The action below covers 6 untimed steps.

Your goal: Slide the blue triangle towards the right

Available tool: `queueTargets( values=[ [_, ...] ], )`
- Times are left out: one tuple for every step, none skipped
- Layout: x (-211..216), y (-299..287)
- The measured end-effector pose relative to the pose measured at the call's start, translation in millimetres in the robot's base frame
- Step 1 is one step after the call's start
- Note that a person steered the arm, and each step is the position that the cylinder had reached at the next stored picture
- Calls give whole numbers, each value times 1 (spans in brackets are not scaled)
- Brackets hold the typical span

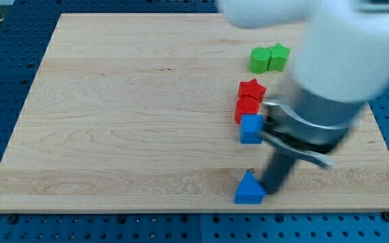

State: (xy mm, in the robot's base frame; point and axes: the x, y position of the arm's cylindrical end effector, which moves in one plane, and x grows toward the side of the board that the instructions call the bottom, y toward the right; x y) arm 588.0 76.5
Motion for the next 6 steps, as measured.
queueTargets(
  values=[
    [-26, -56],
    [-29, -110],
    [29, -135],
    [30, -103],
    [-2, 37],
    [-67, 68]
  ],
)
